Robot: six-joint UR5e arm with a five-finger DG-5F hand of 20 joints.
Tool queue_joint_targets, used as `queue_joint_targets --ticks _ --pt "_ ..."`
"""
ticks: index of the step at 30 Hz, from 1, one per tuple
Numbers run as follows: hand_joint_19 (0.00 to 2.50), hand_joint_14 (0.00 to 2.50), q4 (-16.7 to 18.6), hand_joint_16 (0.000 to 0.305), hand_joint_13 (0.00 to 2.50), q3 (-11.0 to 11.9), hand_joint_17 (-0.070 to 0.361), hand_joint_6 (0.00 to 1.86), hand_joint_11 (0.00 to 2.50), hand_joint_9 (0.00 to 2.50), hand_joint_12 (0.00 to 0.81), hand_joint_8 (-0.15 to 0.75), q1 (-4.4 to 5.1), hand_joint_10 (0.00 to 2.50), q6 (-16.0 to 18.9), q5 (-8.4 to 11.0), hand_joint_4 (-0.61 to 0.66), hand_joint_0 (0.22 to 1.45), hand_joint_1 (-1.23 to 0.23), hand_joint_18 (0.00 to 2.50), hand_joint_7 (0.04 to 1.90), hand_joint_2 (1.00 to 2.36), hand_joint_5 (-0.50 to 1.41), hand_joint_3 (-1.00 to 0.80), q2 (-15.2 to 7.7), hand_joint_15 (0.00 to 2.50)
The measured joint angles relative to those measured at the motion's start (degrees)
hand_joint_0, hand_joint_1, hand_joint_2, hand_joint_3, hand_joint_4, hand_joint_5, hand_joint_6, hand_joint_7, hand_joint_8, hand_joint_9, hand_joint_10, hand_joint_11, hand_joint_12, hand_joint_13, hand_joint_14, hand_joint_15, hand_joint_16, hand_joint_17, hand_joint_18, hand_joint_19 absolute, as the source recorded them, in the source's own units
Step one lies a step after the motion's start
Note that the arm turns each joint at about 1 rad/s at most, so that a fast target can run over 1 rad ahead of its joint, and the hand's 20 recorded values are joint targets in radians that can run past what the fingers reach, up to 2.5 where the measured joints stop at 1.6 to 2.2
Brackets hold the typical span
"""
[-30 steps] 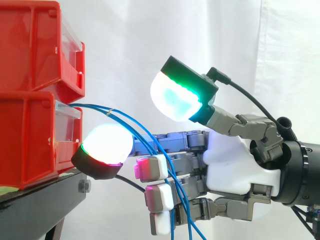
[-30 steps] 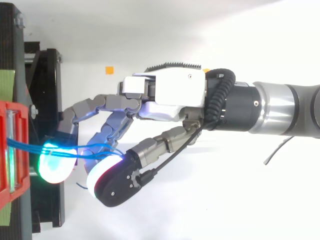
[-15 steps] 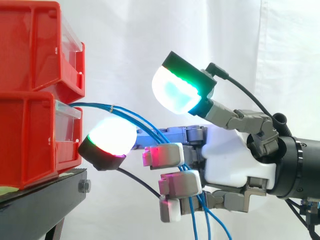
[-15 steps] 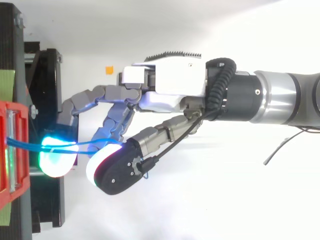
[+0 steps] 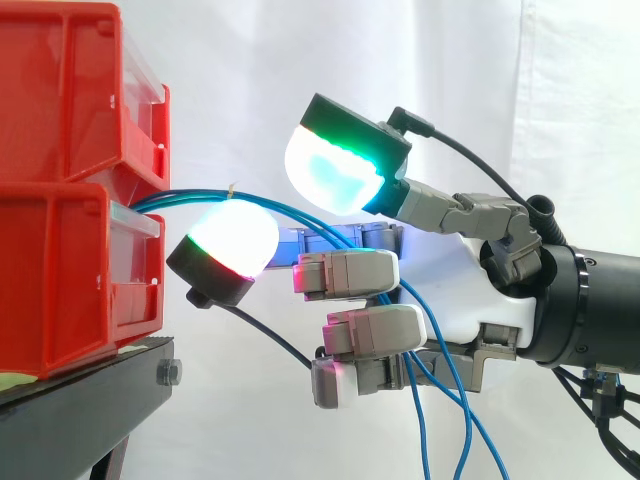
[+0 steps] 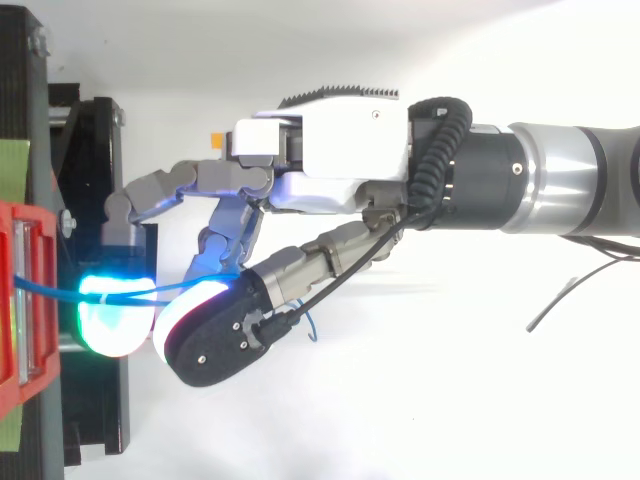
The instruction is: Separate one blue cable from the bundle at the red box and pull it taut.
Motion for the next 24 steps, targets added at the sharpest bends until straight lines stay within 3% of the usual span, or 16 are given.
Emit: queue_joint_targets --ticks 7,14,20,24 --pt "0.91 0.02 0.39 0.047 1.32 0.03 0.105 0.50 1.70 1.23 0.288 0.136 -0.02 0.01 -0.79 -0.05 0.09 0.60 -0.52 0.92 1.20 1.01 -0.12 -0.39 -0.01 1.22" --pt "0.91 0.02 0.37 0.047 1.34 0.03 0.106 0.56 1.71 1.26 0.284 0.131 -0.07 0.01 -1.66 -0.05 0.07 0.63 -0.47 0.94 1.19 1.01 -0.11 -0.34 -0.02 1.23" --pt "0.91 0.02 0.46 0.049 1.35 0.03 0.110 0.60 1.73 1.26 0.289 0.137 -0.08 0.01 -2.07 -0.05 0.09 0.64 -0.58 0.96 1.12 1.02 -0.12 -0.17 -0.02 1.23" --pt "0.89 0.02 0.47 0.052 1.36 0.02 0.117 0.72 1.78 1.26 0.303 0.144 -0.08 0.00 -2.42 -0.05 0.09 0.66 -0.71 1.00 0.90 1.02 -0.16 -0.12 -0.02 1.21"
